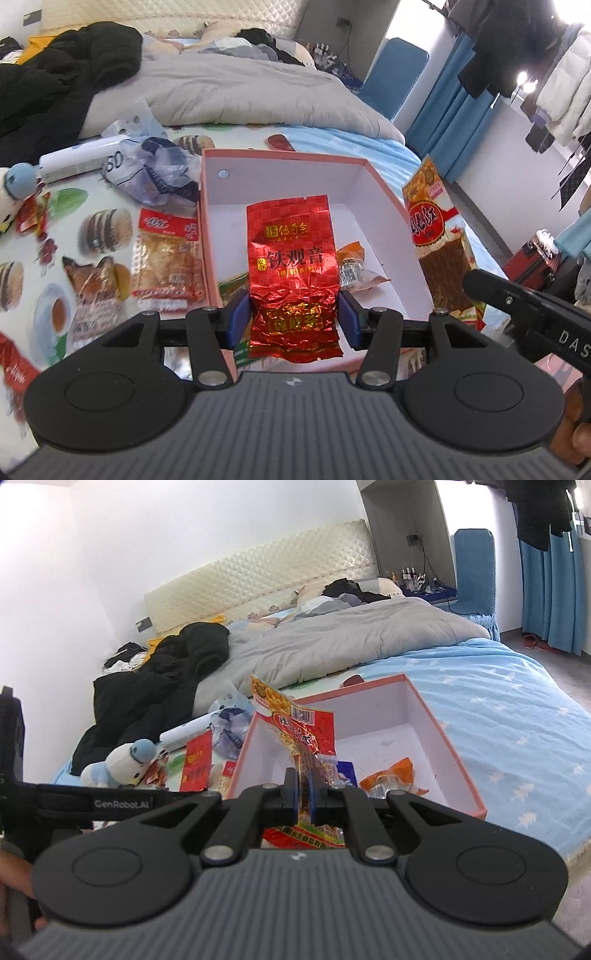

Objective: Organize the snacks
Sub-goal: 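Lower both tools into the pink box and open both to drop the packs, then lift both open tools up and away from the pink box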

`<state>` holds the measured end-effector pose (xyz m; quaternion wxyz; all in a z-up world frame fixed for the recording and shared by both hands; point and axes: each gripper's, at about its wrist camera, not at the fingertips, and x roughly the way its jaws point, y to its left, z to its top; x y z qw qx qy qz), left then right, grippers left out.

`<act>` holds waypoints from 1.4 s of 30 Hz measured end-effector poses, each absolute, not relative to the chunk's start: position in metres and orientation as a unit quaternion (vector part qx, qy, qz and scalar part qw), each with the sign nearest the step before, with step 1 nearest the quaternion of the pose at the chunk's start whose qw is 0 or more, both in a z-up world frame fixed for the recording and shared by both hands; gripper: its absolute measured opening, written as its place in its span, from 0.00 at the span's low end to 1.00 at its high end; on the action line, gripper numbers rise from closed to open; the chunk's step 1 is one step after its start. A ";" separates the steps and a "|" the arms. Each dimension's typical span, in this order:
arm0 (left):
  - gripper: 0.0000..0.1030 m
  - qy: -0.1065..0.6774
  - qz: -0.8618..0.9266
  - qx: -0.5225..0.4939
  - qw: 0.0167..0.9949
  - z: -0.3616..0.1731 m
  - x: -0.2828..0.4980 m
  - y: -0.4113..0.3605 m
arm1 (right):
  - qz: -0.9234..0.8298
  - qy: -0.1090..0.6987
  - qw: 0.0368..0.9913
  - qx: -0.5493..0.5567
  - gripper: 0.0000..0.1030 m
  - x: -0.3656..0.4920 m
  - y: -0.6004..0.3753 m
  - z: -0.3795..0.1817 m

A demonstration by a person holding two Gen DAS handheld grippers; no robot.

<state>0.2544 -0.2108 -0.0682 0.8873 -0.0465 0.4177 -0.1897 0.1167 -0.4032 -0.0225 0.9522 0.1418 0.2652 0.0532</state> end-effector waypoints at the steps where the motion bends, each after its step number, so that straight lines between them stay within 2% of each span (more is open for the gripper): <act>1: 0.55 0.420 -0.190 -0.044 0.886 -0.071 0.261 -0.216 | 0.053 0.267 0.951 0.143 0.09 0.124 -0.406 -0.025; 12: 0.55 0.436 -0.189 -0.030 0.879 -0.103 0.333 -0.246 | 0.061 0.299 0.940 0.151 0.09 0.197 -0.426 -0.062; 17: 0.56 0.450 -0.197 -0.043 0.870 -0.113 0.349 -0.242 | 0.046 0.319 0.933 0.162 0.14 0.216 -0.429 -0.080; 18: 0.58 0.455 -0.200 -0.044 0.867 -0.115 0.350 -0.241 | 0.046 0.321 0.931 0.167 0.15 0.218 -0.431 -0.082; 20: 0.71 0.455 -0.196 -0.052 0.867 -0.116 0.351 -0.235 | 0.036 0.328 0.930 0.165 0.15 0.221 -0.430 -0.085; 21: 0.80 0.453 -0.195 -0.051 0.868 -0.115 0.349 -0.234 | 0.028 0.332 0.929 0.160 0.19 0.222 -0.429 -0.087; 22: 0.80 0.449 -0.195 -0.049 0.870 -0.113 0.348 -0.232 | 0.021 0.337 0.928 0.157 0.35 0.223 -0.428 -0.087; 24: 0.80 0.442 -0.198 -0.047 0.874 -0.107 0.343 -0.229 | 0.019 0.337 0.927 0.162 0.55 0.221 -0.428 -0.087; 42: 0.80 0.362 -0.214 -0.048 0.906 -0.023 0.220 -0.166 | 0.022 0.269 0.949 0.164 0.55 0.124 -0.386 -0.028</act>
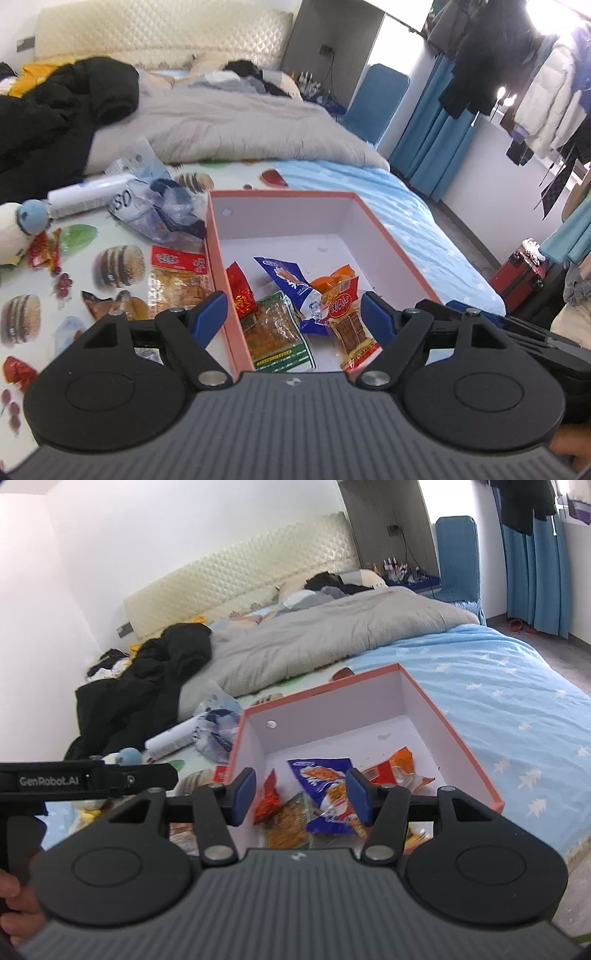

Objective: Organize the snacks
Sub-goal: 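Lift both open tools up and away from the pink box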

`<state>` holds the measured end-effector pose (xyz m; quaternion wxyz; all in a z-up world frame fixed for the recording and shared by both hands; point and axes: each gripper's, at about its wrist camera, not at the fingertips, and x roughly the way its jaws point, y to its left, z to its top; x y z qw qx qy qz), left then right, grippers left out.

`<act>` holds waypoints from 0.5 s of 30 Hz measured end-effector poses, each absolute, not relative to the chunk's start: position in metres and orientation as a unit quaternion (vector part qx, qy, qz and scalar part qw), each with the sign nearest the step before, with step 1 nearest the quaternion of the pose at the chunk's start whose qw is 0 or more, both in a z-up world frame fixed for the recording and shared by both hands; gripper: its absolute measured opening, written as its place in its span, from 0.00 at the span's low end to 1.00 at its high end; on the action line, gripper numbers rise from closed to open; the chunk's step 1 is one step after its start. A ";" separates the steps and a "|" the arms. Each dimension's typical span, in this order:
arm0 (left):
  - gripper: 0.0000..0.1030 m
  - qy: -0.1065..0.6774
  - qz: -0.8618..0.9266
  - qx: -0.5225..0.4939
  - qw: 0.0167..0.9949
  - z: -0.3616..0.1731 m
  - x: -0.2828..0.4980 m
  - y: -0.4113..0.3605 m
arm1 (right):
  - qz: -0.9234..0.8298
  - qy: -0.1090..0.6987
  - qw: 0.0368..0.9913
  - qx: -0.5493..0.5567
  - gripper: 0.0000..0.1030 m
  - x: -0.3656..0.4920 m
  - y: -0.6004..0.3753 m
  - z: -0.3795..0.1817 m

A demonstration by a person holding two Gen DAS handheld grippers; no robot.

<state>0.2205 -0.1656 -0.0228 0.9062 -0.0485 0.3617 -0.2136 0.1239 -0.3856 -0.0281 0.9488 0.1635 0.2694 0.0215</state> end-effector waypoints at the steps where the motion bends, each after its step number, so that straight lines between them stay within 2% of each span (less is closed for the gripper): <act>1: 0.80 0.357 -0.213 -0.051 0.908 -0.019 0.211 -0.161 | 0.023 0.266 0.950 0.164 0.55 0.116 -0.382 -0.025; 15: 0.80 0.322 -0.176 -0.054 0.929 -0.001 0.106 -0.103 | 0.044 0.240 0.958 0.149 0.55 0.038 -0.338 -0.005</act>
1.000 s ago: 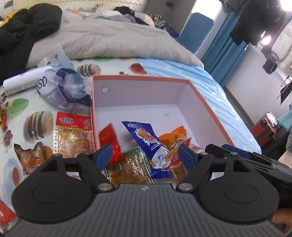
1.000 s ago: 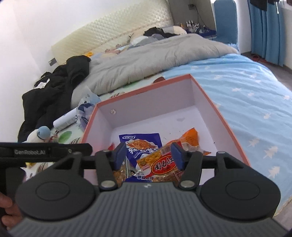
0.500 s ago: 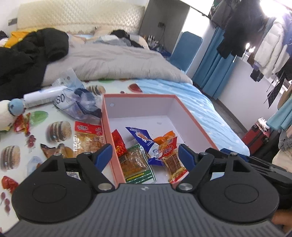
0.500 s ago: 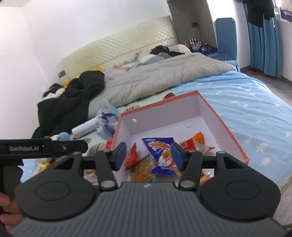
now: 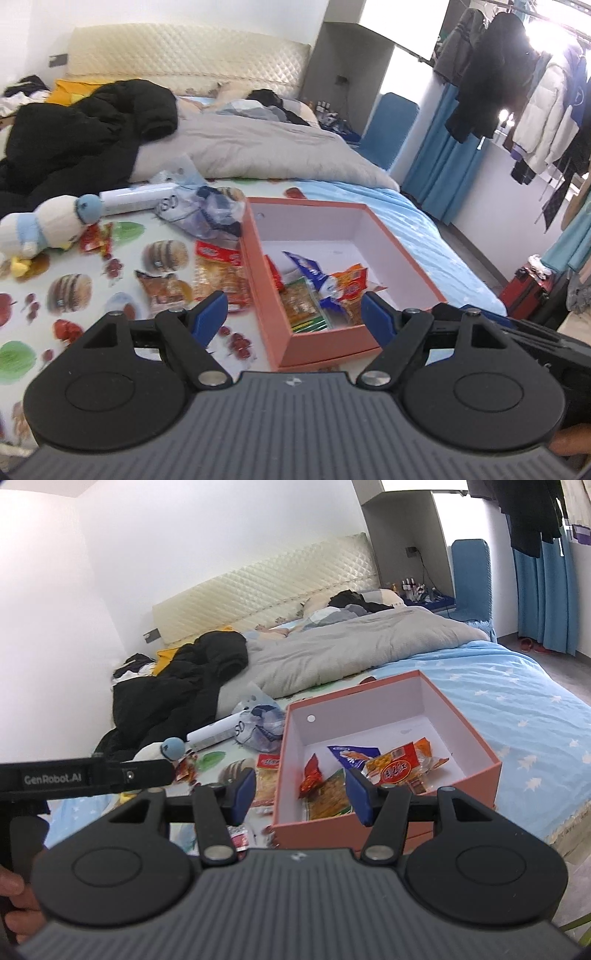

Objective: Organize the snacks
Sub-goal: 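Lift both open tools up and away from the pink box, then move both tools down toward the clear white-labelled snack pack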

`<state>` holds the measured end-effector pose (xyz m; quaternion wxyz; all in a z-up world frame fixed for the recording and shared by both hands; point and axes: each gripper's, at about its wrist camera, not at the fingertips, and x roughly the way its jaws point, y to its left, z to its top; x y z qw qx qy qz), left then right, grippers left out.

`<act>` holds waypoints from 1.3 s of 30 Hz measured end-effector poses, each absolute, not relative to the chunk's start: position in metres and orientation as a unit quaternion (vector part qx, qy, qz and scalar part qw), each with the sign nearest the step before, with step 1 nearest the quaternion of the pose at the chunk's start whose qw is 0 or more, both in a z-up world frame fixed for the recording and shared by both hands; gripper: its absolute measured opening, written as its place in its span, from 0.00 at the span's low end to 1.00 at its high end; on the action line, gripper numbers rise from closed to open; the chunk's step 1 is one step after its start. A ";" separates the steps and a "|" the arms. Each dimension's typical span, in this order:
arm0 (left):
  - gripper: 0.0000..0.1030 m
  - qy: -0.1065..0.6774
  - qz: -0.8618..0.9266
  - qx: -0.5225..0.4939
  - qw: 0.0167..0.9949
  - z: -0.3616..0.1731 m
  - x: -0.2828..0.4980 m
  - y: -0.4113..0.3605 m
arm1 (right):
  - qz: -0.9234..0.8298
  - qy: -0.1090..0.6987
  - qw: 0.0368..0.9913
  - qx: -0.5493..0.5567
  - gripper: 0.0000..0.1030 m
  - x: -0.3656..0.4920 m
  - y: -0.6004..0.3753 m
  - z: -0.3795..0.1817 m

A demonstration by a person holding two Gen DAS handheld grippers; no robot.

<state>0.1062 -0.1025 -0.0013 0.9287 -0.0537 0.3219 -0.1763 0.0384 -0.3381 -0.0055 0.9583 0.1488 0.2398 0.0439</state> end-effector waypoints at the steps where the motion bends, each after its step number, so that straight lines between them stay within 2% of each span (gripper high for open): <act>1: 0.80 0.321 -0.171 -0.053 0.930 -0.002 0.101 -0.100 | 0.046 0.239 0.959 0.147 0.55 0.034 -0.337 -0.006; 26: 0.81 0.322 -0.079 -0.073 0.941 -0.022 0.028 -0.022 | 0.152 0.241 0.955 0.083 0.55 -0.003 -0.257 -0.018; 39: 0.81 0.340 -0.058 -0.087 0.935 -0.031 0.049 -0.005 | 0.160 0.257 0.949 0.084 0.55 0.007 -0.246 -0.025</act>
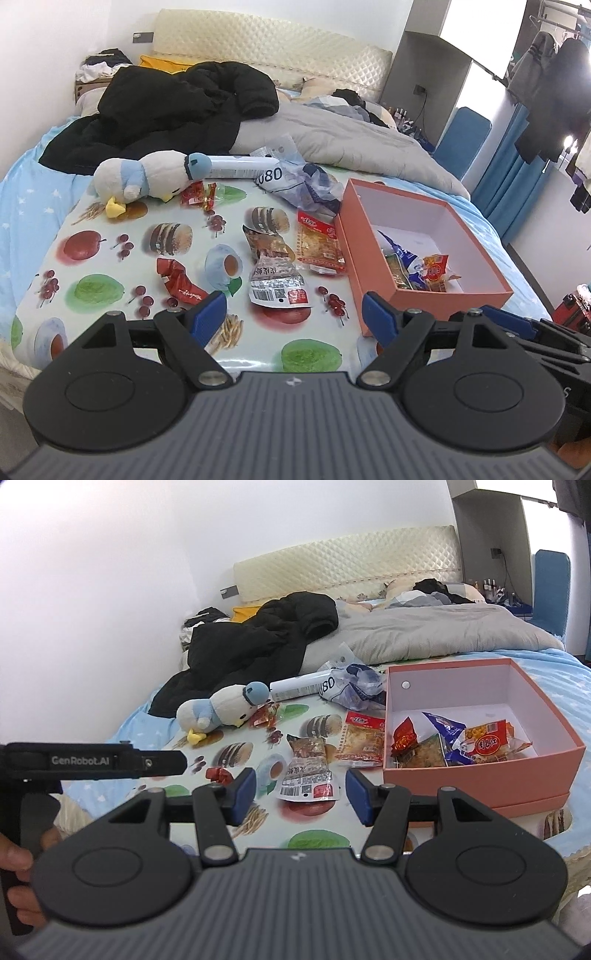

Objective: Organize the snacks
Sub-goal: 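Move both tools down toward the clear white-labelled snack pack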

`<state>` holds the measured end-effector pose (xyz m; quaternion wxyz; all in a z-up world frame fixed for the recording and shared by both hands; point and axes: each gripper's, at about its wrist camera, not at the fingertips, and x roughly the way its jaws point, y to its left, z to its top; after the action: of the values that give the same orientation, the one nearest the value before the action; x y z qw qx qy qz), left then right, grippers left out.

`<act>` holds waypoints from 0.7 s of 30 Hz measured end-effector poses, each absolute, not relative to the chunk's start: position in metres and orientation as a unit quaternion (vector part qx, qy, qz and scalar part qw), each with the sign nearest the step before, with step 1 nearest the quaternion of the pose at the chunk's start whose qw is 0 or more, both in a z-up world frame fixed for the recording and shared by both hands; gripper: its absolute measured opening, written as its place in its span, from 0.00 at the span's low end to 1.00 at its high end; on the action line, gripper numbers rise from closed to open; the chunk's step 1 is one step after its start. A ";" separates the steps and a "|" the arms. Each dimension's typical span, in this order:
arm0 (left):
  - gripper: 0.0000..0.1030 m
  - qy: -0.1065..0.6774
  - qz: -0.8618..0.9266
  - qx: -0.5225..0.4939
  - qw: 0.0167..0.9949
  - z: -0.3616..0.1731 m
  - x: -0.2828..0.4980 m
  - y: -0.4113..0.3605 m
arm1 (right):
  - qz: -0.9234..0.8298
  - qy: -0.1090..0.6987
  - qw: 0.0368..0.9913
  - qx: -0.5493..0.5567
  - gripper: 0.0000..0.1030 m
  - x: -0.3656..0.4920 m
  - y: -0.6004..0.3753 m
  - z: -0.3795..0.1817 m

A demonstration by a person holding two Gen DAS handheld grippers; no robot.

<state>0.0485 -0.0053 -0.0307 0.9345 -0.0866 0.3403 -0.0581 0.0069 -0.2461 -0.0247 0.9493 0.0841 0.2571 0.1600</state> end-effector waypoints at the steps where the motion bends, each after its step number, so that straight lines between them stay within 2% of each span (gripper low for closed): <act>1: 0.81 0.342 -0.058 -0.086 0.934 -0.031 0.052 -0.004 | 0.160 0.259 0.949 0.083 0.55 0.010 -0.245 -0.025; 21: 0.81 0.402 -0.026 -0.101 0.910 -0.080 0.152 0.029 | 0.153 0.315 0.934 0.076 0.55 0.095 -0.227 -0.049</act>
<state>0.1523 0.0291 -0.0796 0.9098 -0.1007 0.4017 -0.0264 0.0950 -0.2266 -0.0494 0.9336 0.0764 0.3151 0.1526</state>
